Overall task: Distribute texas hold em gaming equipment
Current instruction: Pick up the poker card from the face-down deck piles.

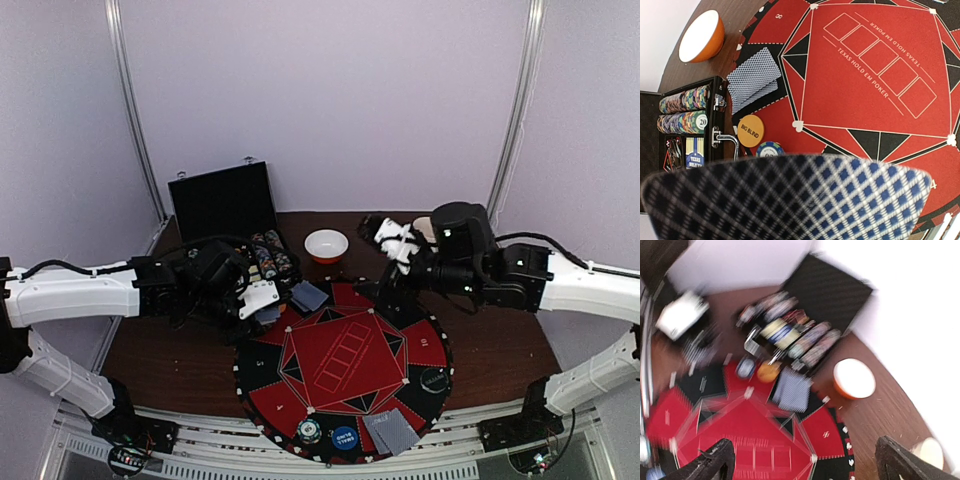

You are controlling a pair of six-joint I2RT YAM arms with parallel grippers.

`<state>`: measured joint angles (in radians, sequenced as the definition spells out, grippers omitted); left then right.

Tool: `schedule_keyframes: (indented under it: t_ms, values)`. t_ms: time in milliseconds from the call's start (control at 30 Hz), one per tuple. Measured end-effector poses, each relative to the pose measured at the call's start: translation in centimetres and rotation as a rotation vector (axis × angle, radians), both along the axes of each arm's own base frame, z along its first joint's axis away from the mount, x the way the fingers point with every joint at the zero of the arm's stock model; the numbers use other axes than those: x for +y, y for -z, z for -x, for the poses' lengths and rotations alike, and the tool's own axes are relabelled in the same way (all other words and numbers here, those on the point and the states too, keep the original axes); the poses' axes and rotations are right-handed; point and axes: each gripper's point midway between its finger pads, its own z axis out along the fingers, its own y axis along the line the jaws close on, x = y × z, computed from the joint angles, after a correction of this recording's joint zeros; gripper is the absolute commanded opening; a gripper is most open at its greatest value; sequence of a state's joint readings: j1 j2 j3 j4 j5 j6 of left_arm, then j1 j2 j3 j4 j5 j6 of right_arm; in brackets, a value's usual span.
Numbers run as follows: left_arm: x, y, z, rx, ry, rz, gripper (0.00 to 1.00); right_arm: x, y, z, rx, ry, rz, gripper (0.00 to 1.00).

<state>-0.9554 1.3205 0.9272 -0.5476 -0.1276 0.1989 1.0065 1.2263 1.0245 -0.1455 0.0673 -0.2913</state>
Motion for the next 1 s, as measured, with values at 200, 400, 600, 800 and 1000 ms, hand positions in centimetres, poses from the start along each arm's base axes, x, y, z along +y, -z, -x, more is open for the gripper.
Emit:
schedule_keyframes:
  t_ms: [200, 400, 600, 800, 1000]
  values:
    - [0.0, 0.0, 0.0, 0.000, 0.001, 0.001, 0.45, -0.9, -3.0, -5.7, 0.256, 0.150, -0.461, 1.00]
    - [-0.1, -0.1, 0.0, 0.002, 0.003, 0.005, 0.45, 3.1, 1.9, -7.7, 0.685, 0.086, -0.645, 0.92]
    - [-0.1, -0.1, 0.1, 0.003, 0.005, 0.006, 0.45, 6.9, 7.1, -6.3, 0.963, 0.028, -0.635, 0.91]
    - [-0.1, -0.1, 0.1, 0.004, 0.005, 0.007, 0.45, 10.0, 6.5, -3.8, 1.060, -0.109, -0.669, 0.90]
    - [-0.2, -0.1, 0.1, 0.006, 0.008, 0.010, 0.45, 12.5, 7.4, -2.0, 1.139, -0.189, -0.672, 0.86]
